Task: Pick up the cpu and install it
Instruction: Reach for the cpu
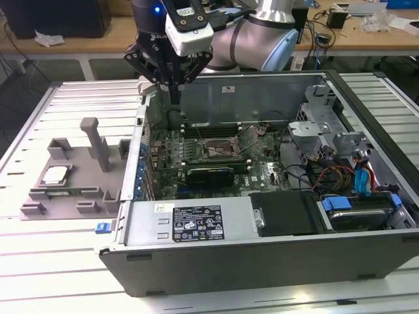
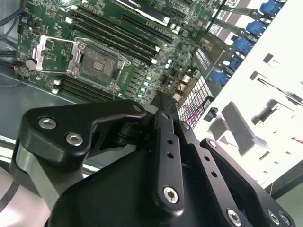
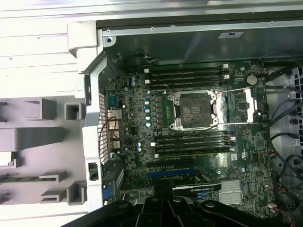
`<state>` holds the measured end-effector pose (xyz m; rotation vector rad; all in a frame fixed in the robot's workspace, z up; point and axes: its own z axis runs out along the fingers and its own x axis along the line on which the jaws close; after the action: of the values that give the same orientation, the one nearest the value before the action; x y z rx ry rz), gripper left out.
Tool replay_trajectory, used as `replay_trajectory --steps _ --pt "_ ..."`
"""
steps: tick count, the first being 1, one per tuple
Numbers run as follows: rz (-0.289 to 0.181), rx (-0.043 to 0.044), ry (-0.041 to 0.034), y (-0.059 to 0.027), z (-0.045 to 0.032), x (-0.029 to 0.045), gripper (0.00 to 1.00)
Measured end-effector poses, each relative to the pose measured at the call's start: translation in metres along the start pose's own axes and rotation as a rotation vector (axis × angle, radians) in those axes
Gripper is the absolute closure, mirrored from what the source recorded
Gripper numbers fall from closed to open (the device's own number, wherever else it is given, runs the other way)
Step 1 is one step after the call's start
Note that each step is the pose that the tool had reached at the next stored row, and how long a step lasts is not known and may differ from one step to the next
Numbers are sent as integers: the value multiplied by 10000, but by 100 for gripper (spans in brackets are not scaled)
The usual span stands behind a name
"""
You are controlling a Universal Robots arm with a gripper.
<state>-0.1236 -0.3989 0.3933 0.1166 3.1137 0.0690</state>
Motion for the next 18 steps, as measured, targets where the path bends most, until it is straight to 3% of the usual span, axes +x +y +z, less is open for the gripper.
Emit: replay_trajectory --steps 4,6,11,14,18 --pt "1 0 0 -3 -1 51 89" --pt "0 0 0 -9 -3 124 89" --pt "1 0 0 -16 -6 217 89" --pt "0 1 -2 -25 -9 340 89" --pt "-1 1 -5 -33 -12 447 89"
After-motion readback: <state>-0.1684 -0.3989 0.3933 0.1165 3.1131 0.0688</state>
